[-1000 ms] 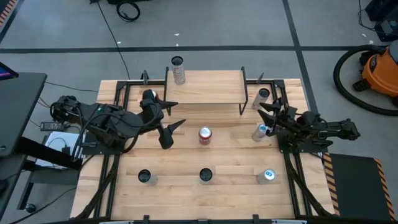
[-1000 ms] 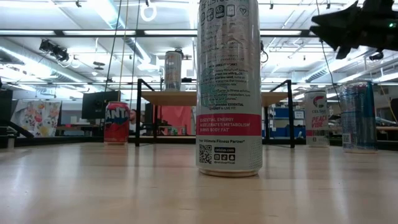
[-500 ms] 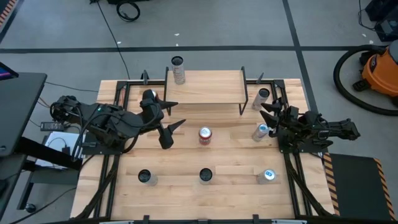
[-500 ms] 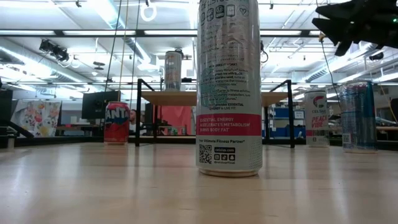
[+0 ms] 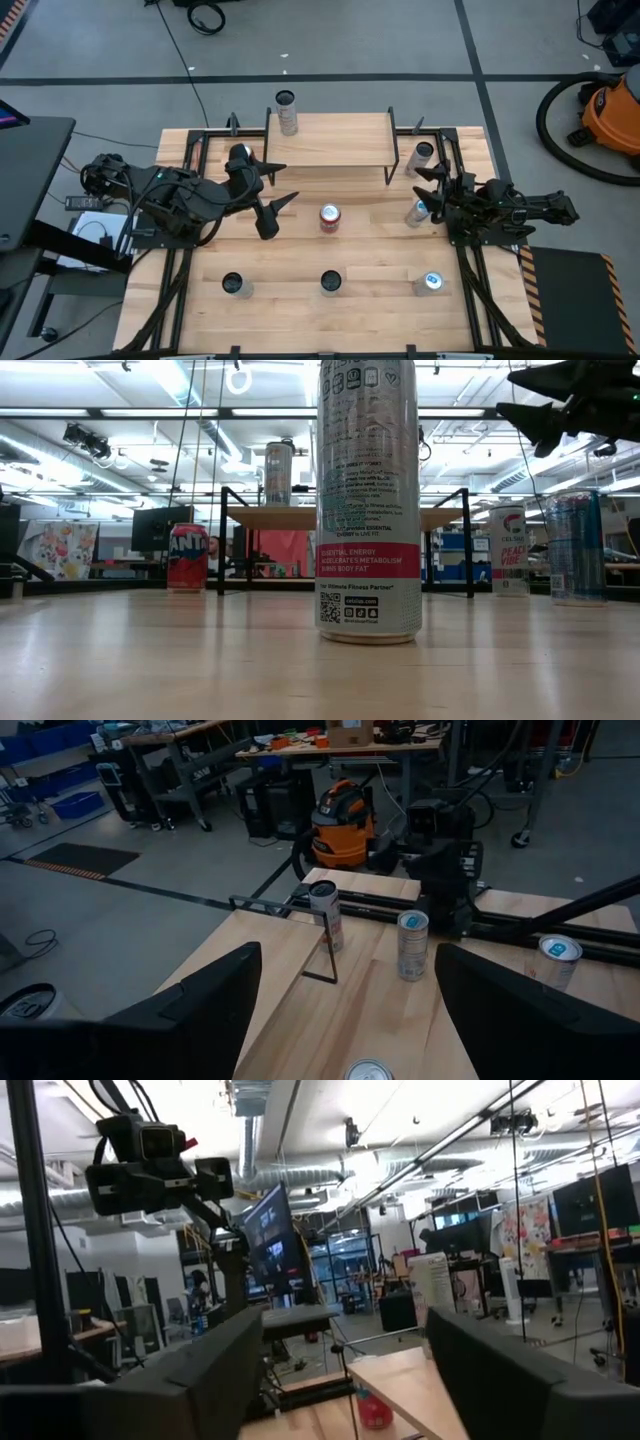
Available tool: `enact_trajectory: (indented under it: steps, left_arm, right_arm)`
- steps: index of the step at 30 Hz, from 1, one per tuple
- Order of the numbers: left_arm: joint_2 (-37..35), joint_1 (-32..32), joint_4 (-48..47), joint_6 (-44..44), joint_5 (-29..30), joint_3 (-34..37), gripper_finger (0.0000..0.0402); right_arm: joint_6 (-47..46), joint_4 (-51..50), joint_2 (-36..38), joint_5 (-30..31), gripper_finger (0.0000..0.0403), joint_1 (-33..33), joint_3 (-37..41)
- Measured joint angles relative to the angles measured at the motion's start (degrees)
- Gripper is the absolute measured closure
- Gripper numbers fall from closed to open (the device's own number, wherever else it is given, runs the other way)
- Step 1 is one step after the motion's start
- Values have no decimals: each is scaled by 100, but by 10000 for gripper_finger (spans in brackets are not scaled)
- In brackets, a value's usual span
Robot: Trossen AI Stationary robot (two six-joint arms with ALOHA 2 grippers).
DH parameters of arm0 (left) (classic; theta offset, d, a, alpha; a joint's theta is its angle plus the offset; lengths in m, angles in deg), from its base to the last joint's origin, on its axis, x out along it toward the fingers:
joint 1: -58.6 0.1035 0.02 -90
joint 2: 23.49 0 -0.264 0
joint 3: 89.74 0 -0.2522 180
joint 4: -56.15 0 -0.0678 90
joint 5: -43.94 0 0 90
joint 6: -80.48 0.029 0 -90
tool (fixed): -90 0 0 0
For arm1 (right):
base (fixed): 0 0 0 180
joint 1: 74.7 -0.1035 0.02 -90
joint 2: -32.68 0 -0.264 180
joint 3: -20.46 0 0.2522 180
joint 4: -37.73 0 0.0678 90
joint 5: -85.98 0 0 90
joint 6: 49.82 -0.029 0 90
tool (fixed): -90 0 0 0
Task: Place canned beverage on shelf
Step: Put the top blue soda can on the shelf
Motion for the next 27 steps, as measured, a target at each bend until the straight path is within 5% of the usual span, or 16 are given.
enact_trajectory:
  steps: [9,27]
  left_arm:
    - [0,0,-2,-3,0,0,91]
    - [2,-2,2,-23,0,1,91]
  right_arm:
    - [189,25,0,0,9,0,-1]
    - [267,55,-2,308,5,30,0]
